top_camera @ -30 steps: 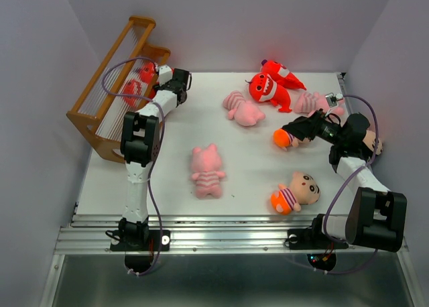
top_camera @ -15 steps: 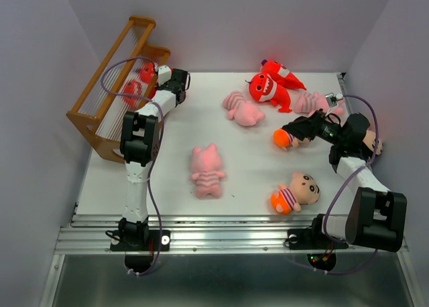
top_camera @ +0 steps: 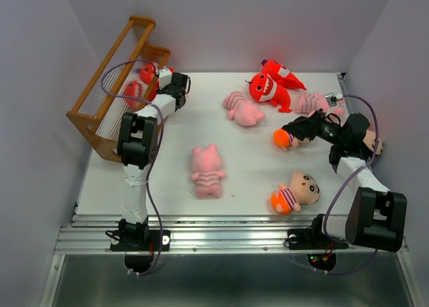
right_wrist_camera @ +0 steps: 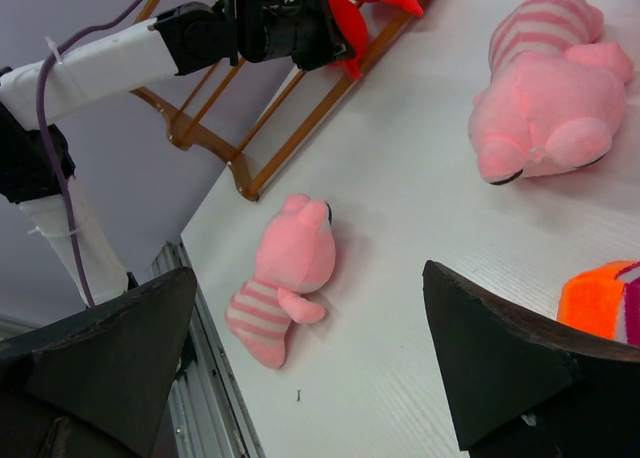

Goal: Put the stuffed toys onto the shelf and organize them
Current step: Place the stuffed toy onto shelf

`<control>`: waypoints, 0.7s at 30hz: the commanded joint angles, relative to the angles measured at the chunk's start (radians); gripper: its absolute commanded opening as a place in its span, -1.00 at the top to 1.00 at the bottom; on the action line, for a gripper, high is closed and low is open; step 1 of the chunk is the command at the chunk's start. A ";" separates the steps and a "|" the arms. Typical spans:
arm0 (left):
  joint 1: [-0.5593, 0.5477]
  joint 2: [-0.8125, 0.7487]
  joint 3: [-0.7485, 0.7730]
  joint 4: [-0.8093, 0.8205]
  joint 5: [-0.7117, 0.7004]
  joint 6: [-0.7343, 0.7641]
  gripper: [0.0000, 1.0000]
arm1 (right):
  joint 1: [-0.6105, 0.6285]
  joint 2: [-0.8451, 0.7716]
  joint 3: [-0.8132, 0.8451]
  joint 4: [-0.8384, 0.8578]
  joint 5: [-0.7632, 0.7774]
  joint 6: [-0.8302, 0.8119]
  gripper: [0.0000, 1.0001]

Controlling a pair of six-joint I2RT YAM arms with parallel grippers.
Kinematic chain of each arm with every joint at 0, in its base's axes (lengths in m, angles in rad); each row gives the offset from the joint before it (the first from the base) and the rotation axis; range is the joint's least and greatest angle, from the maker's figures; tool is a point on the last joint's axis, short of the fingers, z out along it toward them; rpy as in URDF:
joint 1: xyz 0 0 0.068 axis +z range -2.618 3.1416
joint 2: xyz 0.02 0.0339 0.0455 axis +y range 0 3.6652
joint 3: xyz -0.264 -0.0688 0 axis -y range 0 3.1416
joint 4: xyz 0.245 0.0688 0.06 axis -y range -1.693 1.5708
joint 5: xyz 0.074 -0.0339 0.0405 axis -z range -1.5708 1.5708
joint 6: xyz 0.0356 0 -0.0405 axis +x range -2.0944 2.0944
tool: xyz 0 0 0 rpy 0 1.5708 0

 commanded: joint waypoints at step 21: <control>-0.049 -0.112 -0.060 0.015 0.120 0.127 1.00 | -0.009 -0.012 0.027 0.031 -0.016 -0.006 -1.00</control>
